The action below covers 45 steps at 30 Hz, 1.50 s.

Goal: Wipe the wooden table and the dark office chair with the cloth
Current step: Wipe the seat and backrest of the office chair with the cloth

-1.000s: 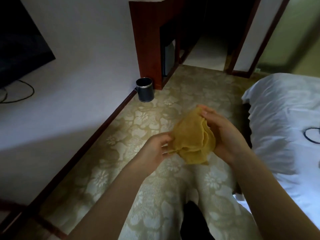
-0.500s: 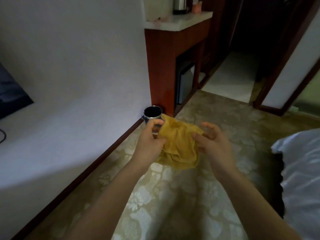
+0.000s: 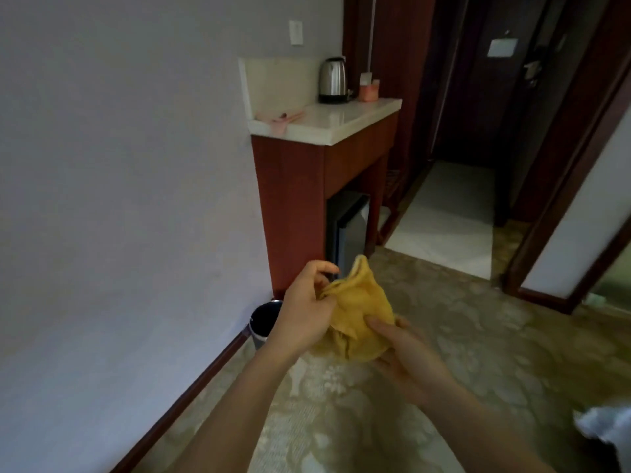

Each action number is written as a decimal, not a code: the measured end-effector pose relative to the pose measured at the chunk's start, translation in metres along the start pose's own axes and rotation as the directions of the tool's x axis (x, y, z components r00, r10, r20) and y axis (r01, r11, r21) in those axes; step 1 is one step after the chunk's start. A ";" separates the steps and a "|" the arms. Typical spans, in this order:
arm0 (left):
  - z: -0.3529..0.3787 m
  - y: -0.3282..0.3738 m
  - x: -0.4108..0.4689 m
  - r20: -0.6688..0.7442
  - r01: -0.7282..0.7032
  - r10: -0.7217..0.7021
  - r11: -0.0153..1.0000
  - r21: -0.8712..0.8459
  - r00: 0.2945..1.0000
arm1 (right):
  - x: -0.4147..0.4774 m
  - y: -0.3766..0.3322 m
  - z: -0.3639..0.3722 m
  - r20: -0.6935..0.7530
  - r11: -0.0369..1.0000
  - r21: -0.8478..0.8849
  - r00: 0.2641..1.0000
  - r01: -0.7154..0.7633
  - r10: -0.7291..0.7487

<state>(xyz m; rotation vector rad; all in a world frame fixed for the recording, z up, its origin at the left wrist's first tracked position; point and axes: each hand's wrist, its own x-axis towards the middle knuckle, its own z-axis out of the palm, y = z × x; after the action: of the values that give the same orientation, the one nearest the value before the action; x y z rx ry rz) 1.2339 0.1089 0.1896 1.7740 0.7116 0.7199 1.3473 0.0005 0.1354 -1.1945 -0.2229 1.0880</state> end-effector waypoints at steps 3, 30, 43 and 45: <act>0.003 -0.004 0.071 0.029 0.098 -0.096 0.991 -0.096 0.995 | 0.059 -0.042 0.001 -0.075 0.992 -0.032 0.989 0.122 -0.124; 0.025 0.001 0.599 -0.584 -0.133 0.040 0.984 -0.118 0.811 | 0.613 -0.401 0.117 0.581 0.411 -0.400 0.573 0.820 -0.578; -0.020 -0.050 0.722 -0.553 0.213 0.203 0.775 0.595 0.808 | 0.760 -0.427 0.159 0.677 -0.201 -0.699 0.544 0.686 -0.495; -0.023 -0.055 0.720 -0.546 0.254 0.257 0.678 0.690 0.797 | 0.757 -0.425 0.157 0.795 -0.247 -0.568 0.445 0.785 -0.413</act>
<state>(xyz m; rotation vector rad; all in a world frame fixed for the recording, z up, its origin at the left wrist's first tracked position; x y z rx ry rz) 1.6730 0.6808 0.2409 2.2755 1.6420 1.1389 1.8672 0.7017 0.2636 -1.6065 -1.9207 -0.0942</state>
